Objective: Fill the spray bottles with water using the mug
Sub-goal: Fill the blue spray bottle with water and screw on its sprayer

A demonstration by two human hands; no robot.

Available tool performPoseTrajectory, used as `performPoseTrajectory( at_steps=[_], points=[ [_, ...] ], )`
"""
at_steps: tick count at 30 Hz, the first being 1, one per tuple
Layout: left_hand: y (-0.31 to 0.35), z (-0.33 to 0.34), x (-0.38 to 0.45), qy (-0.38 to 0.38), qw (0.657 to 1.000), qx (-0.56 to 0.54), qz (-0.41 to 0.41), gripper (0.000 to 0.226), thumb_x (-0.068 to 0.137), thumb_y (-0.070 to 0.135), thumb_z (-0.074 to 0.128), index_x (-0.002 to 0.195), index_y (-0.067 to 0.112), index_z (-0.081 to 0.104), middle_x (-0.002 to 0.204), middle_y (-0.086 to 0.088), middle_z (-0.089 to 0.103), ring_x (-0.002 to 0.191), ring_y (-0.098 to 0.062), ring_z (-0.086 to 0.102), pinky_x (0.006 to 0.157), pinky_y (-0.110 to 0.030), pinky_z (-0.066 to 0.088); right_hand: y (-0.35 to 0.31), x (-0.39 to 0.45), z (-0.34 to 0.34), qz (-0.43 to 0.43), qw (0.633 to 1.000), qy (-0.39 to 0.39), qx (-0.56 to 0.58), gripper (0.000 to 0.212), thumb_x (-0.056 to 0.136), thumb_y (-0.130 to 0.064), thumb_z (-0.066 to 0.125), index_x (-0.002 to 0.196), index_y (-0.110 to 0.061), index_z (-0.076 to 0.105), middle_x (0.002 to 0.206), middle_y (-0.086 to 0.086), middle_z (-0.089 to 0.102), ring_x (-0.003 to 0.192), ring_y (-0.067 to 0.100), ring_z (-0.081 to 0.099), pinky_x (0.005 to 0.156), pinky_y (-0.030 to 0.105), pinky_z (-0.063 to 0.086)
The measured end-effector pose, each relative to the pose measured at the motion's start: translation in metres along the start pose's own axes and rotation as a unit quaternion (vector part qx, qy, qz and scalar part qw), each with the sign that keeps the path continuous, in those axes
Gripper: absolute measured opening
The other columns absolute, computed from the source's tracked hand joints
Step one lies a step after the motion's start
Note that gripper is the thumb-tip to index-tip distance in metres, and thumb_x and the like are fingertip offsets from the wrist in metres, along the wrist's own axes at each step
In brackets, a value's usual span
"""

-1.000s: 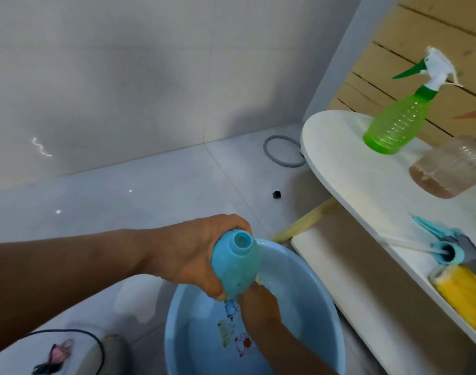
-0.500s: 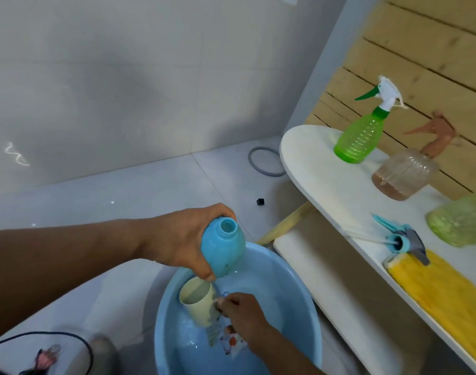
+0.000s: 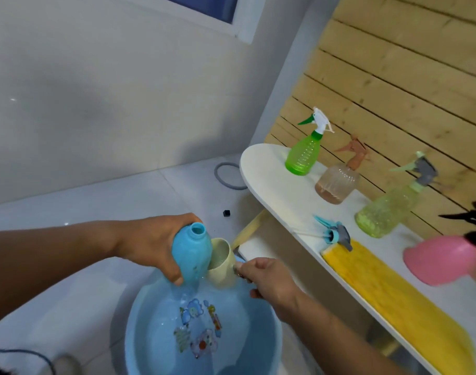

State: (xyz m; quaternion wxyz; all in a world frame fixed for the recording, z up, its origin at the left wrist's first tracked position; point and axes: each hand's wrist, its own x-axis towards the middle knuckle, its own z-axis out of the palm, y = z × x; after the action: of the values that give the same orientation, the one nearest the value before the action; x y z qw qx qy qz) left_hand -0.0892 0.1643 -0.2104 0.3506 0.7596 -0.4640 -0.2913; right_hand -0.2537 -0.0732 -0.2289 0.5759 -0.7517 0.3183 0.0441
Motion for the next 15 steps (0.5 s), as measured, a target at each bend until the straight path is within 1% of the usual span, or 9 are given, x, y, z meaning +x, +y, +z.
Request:
performPoseTrajectory(
  at_steps=[4, 6, 8, 11, 13, 15],
  points=[
    [0.009, -0.001, -0.004, -0.017, 1.0, -0.005, 0.005, 0.076, 0.058, 0.031, 0.101, 0.113, 0.051, 0.052, 0.112, 0.016, 0.067, 0.104, -0.009, 0.069, 0.081, -0.033, 0.063, -0.007, -0.015, -0.014, -0.002, 0.999, 0.03, 0.035, 0.025, 0.087, -0.033, 0.078, 0.073, -0.016, 0.065, 0.069, -0.002, 0.061, 0.063, 0.007, 0.055, 0.054, 0.018, 0.048],
    [0.012, -0.002, -0.005, -0.017, 1.0, -0.006, 0.006, 0.076, 0.057, 0.031, 0.101, 0.112, 0.051, 0.053, 0.112, 0.016, 0.067, 0.105, -0.009, 0.069, 0.082, -0.035, 0.063, -0.009, -0.02, -0.019, 0.005, 0.997, 0.037, 0.063, 0.024, 0.088, -0.033, 0.076, 0.075, -0.015, 0.066, 0.068, -0.002, 0.059, 0.062, 0.007, 0.053, 0.055, 0.018, 0.048],
    [0.015, -0.003, -0.007, -0.014, 1.0, -0.003, 0.003, 0.076, 0.057, 0.031, 0.101, 0.113, 0.05, 0.053, 0.113, 0.017, 0.067, 0.105, -0.007, 0.069, 0.083, -0.033, 0.063, -0.012, -0.027, -0.022, 0.009, 0.996, 0.045, 0.077, 0.023, 0.089, -0.034, 0.076, 0.081, -0.014, 0.069, 0.069, -0.002, 0.06, 0.064, 0.007, 0.054, 0.057, 0.02, 0.049],
    [0.016, -0.004, -0.009, -0.011, 1.0, 0.008, -0.004, 0.078, 0.058, 0.031, 0.101, 0.117, 0.047, 0.052, 0.114, 0.018, 0.066, 0.106, -0.004, 0.067, 0.085, -0.031, 0.062, -0.021, -0.039, -0.025, -0.005, 0.995, 0.065, 0.075, 0.021, 0.089, -0.034, 0.075, 0.084, -0.014, 0.072, 0.068, -0.006, 0.062, 0.069, 0.008, 0.056, 0.059, 0.021, 0.05],
    [0.014, -0.003, -0.009, -0.012, 1.0, 0.015, -0.012, 0.08, 0.058, 0.032, 0.1, 0.118, 0.047, 0.051, 0.114, 0.018, 0.065, 0.105, -0.003, 0.067, 0.086, -0.031, 0.061, -0.031, -0.048, -0.027, -0.033, 0.994, 0.075, 0.069, 0.02, 0.09, -0.032, 0.074, 0.082, -0.014, 0.07, 0.064, -0.01, 0.064, 0.068, 0.006, 0.057, 0.063, 0.024, 0.051],
    [0.012, -0.001, -0.008, -0.012, 0.999, 0.022, -0.02, 0.08, 0.058, 0.03, 0.1, 0.118, 0.048, 0.05, 0.114, 0.018, 0.065, 0.104, -0.002, 0.066, 0.085, -0.028, 0.061, -0.042, -0.055, -0.03, -0.067, 0.992, 0.087, 0.057, 0.021, 0.09, -0.03, 0.075, 0.078, -0.014, 0.07, 0.064, -0.012, 0.067, 0.064, 0.0, 0.06, 0.067, 0.026, 0.051]
  ],
)
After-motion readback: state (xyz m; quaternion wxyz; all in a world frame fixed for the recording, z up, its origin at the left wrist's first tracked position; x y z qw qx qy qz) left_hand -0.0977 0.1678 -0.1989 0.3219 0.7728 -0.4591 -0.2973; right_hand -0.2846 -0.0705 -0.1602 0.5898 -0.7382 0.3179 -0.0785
